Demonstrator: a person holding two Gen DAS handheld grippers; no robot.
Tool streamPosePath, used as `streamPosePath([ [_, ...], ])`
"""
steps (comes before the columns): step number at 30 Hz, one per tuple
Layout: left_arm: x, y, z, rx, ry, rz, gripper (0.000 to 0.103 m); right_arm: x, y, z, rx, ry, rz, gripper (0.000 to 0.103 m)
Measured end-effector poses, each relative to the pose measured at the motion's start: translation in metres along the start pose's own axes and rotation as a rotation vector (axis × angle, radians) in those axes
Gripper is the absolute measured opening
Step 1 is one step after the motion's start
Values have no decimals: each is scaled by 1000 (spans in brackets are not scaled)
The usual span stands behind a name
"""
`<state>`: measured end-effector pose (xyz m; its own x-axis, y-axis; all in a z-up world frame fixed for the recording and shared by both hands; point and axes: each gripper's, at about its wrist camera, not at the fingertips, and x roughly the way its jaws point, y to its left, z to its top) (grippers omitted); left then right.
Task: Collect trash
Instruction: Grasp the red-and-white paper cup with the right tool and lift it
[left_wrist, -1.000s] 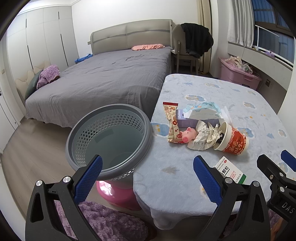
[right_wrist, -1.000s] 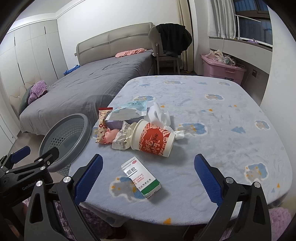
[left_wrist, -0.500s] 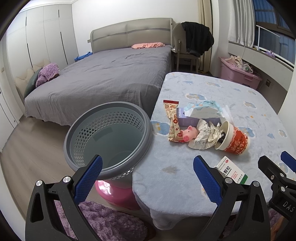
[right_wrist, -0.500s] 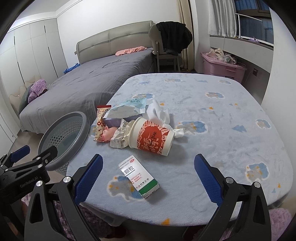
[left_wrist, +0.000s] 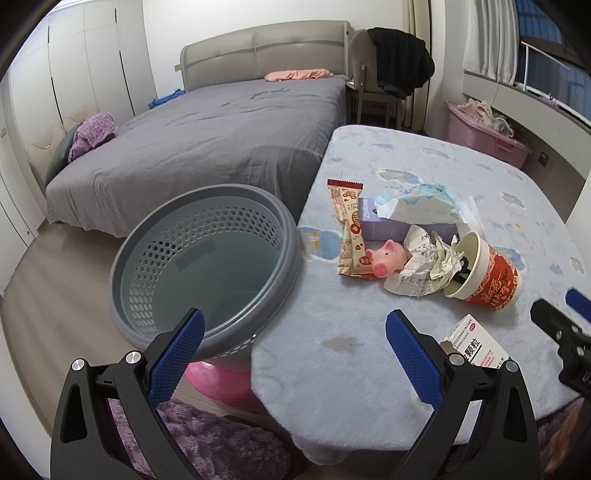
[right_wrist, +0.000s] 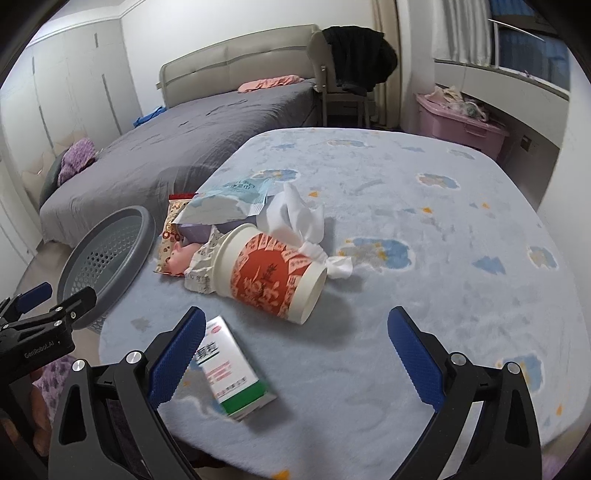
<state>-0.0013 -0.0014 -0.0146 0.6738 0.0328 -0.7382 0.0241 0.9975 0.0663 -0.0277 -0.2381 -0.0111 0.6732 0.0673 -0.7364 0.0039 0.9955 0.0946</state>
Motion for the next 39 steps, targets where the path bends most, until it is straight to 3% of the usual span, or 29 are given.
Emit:
streamPosePath([
  [8, 5, -10, -7, -114, 33, 2, 97, 32, -10, 26, -177, 62, 131, 94],
  [18, -1, -38, -20, -152, 62, 51, 97, 69, 3, 43, -345, 123, 227, 94],
  [30, -5, -53, -22, -117, 62, 64, 97, 91, 18, 31, -443, 162, 213, 93],
  [33, -6, -53, -22, -116, 62, 62, 97, 92, 19, 28, -454, 168, 201, 77],
  [39, -6, -51, -22, -124, 67, 53, 97, 84, 10, 26, -410, 171, 210, 67],
])
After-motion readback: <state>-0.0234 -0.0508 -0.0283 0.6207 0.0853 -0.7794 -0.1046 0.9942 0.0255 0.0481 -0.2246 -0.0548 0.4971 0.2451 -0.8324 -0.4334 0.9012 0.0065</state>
